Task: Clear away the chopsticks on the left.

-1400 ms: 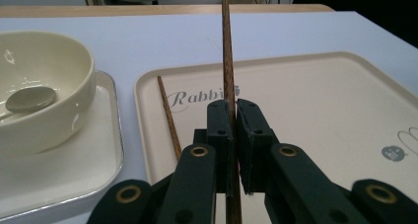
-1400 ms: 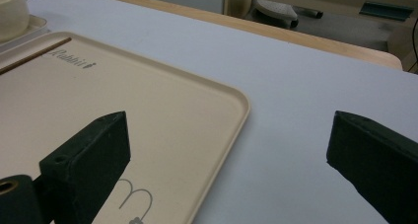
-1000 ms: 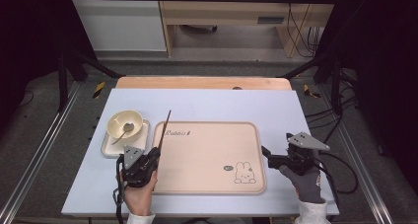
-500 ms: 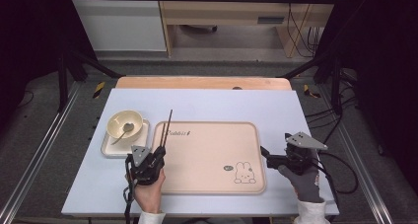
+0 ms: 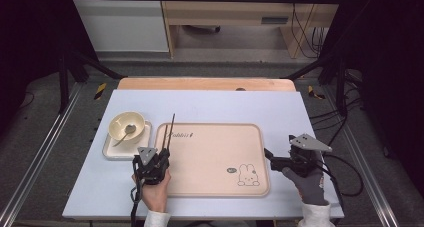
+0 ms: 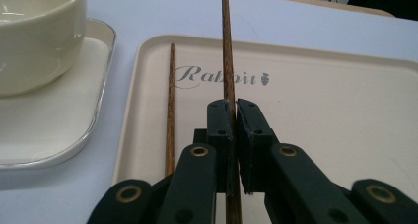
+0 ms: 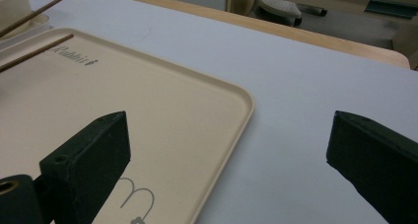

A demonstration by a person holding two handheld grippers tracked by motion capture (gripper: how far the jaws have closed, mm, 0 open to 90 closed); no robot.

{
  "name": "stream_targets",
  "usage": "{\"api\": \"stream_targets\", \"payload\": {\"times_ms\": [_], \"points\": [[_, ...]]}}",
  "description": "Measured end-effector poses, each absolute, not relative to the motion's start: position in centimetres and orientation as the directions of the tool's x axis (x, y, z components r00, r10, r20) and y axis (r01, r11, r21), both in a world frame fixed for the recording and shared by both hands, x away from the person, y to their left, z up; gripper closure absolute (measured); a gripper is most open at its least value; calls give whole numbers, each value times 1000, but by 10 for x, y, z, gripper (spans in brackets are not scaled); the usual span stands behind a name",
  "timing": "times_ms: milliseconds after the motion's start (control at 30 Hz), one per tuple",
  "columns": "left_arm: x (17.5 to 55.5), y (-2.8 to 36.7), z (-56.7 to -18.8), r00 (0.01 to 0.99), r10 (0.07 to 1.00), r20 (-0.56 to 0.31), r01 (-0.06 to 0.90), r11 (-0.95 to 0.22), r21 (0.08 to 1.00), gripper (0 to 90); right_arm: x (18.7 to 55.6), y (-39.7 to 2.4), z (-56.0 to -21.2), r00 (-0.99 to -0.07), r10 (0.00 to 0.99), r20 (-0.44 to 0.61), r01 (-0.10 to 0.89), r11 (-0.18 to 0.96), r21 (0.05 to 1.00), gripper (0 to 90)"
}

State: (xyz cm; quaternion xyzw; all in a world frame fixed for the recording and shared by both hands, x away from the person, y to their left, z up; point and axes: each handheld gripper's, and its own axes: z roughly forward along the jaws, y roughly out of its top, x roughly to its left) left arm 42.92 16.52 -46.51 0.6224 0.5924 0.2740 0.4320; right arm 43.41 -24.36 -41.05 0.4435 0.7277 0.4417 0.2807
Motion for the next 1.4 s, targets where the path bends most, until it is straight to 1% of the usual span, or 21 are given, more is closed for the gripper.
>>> {"api": "stream_targets", "payload": {"times_ms": [1000,1400], "points": [[438,165,-483,88,991,-102,623,25,781,850,434,-245,-410,-447,894,-27,392,223,892,33],[439,165,-483,80,993,-89,628,19,778,843,433,-245,-409,-443,896,-26,392,220,893,33]]}}
